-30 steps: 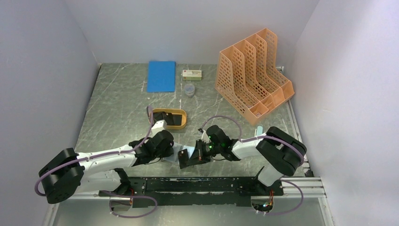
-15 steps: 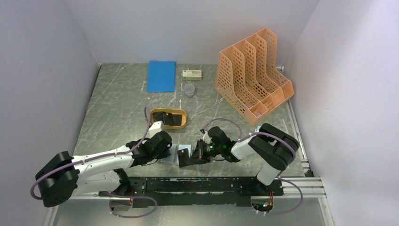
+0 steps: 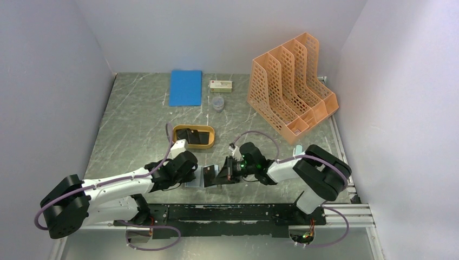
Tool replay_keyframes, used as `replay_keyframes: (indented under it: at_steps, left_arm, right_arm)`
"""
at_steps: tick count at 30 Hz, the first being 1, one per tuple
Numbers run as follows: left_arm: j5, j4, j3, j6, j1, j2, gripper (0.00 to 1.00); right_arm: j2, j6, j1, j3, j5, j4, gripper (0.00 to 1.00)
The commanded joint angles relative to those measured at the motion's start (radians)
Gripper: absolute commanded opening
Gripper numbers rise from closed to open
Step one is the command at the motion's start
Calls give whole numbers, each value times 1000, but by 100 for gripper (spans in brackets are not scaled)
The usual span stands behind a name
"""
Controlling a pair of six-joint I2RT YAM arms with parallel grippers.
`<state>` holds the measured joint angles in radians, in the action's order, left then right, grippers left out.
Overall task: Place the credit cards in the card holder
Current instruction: Insert the credit card into the card holder.
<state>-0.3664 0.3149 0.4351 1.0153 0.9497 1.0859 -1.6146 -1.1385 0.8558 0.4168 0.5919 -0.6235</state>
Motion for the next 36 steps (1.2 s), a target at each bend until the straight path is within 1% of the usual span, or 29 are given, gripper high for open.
replay_keyframes:
  at_steps: [1, 4, 13, 24, 36]
  left_arm:
    - [-31, 108, -17, -1, -9, 2, 5]
    - [-31, 110, -19, 1, -10, -4, 5]
    - [-18, 101, -27, 3, -9, -8, 5]
    - [-7, 90, -35, 5, -9, -8, 5]
    - [3, 84, -36, 8, -9, -8, 5]
  right_arm:
    - [48, 57, 1, 17, -29, 63, 0]
    - [30, 58, 0, 30, -14, 59, 0]
    - [-47, 20, 15, 31, 28, -23, 0]
    - [-57, 17, 22, 42, 16, -33, 0]
    - [-105, 19, 27, 64, 47, -40, 0]
